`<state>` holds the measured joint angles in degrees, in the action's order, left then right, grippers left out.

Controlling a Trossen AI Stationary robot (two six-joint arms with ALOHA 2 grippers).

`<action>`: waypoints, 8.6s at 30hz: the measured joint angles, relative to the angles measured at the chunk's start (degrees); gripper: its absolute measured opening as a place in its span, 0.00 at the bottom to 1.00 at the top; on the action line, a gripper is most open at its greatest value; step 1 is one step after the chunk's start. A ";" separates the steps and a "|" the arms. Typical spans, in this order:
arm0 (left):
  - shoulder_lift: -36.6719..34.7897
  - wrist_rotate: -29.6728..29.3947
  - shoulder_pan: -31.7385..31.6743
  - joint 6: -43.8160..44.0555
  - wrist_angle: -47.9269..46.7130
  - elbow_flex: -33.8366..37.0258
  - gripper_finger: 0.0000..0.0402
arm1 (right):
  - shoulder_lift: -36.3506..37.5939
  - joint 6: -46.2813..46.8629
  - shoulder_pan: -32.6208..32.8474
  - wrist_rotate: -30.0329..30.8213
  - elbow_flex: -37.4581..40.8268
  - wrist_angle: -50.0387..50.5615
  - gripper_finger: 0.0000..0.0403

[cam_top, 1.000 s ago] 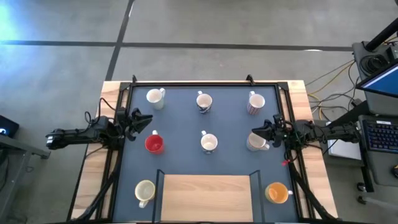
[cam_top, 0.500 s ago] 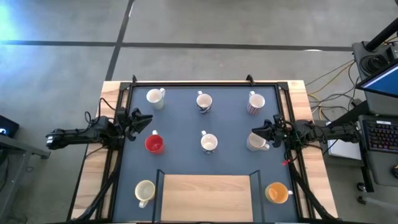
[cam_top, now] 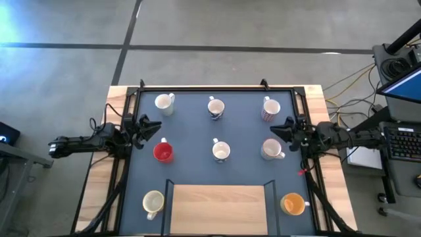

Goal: Place coffee mugs
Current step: Put the red patterned mug on the shelf

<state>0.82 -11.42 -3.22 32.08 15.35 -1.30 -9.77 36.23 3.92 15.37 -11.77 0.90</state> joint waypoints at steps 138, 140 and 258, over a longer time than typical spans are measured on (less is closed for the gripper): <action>0.00 0.00 0.01 -0.02 0.00 0.00 0.29 | -77.68 -7.23 26.23 -13.87 -65.09 54.71 0.03; 0.00 0.00 0.01 -0.02 0.00 0.00 0.29 | -79.13 -7.55 27.39 -13.89 -66.17 54.98 0.03; 0.00 0.00 0.01 -0.01 0.01 0.00 0.29 | -95.48 -8.86 37.10 -17.32 -88.28 67.19 0.03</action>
<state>0.82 -11.42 -3.22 32.07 15.36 -1.30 -105.25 27.38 41.02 -1.96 -100.05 68.09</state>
